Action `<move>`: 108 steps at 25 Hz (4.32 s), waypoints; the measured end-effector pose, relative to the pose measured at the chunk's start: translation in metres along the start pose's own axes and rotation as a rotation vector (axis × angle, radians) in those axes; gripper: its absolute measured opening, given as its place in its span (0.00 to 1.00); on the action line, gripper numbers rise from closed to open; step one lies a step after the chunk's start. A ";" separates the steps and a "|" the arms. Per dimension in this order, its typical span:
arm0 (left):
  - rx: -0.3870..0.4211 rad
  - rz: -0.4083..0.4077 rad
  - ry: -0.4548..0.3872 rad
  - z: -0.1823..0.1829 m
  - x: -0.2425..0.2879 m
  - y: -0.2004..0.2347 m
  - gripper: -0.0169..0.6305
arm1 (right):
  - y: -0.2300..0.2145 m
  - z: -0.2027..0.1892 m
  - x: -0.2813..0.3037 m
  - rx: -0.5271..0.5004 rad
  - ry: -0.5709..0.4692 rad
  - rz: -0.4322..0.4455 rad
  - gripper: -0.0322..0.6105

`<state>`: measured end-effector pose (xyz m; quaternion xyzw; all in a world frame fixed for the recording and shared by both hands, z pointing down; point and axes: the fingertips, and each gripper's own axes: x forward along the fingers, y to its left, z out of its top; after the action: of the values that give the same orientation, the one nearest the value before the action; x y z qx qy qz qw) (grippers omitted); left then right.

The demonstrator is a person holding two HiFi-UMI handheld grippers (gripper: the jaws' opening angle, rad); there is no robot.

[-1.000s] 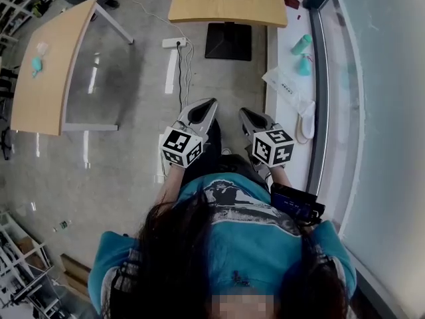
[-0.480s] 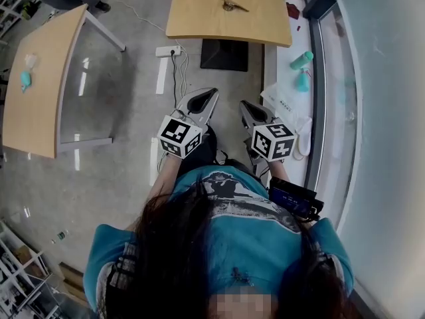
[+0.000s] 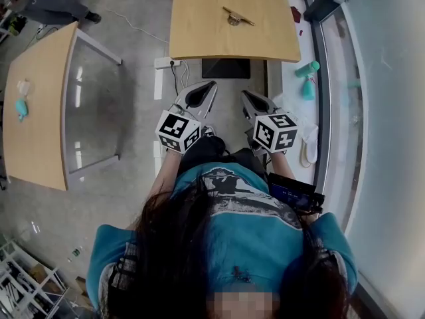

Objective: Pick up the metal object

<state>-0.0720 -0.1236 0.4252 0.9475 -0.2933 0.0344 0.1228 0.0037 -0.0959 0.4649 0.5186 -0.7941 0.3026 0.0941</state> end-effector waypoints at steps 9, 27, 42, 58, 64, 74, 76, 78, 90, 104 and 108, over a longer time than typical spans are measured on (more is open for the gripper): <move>-0.061 -0.047 0.015 -0.004 0.012 0.020 0.03 | 0.001 0.008 0.018 0.012 0.042 -0.033 0.07; -0.062 0.030 0.027 0.013 0.131 0.115 0.03 | -0.110 0.098 0.137 -0.013 0.051 -0.018 0.07; -0.088 0.063 0.076 0.028 0.233 0.169 0.03 | -0.219 0.139 0.262 -0.269 0.240 -0.019 0.21; -0.150 0.176 0.157 0.018 0.242 0.224 0.03 | -0.278 0.080 0.388 -0.823 0.533 -0.136 0.34; -0.145 0.184 0.167 0.013 0.238 0.222 0.03 | -0.290 0.077 0.391 -0.868 0.531 -0.198 0.25; -0.143 0.197 0.145 0.018 0.212 0.224 0.03 | -0.273 0.104 0.366 -0.550 0.500 -0.142 0.21; -0.142 0.198 0.137 0.017 0.201 0.221 0.03 | -0.260 0.109 0.354 -0.485 0.472 -0.123 0.21; -0.141 0.197 0.132 0.016 0.194 0.216 0.03 | -0.249 0.114 0.342 -0.409 0.430 -0.106 0.21; -0.139 0.156 0.097 0.013 0.106 0.172 0.03 | -0.135 0.122 0.237 -0.057 0.247 0.001 0.21; -0.137 0.054 0.079 -0.018 0.021 0.089 0.03 | -0.048 0.054 0.122 0.073 0.140 0.022 0.21; -0.168 0.041 0.103 -0.042 0.021 0.082 0.03 | -0.057 0.033 0.110 0.113 0.147 0.000 0.21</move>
<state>-0.1000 -0.1898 0.4858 0.9246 -0.3078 0.0610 0.2159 0.0100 -0.2151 0.5113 0.4997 -0.7667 0.3840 0.1227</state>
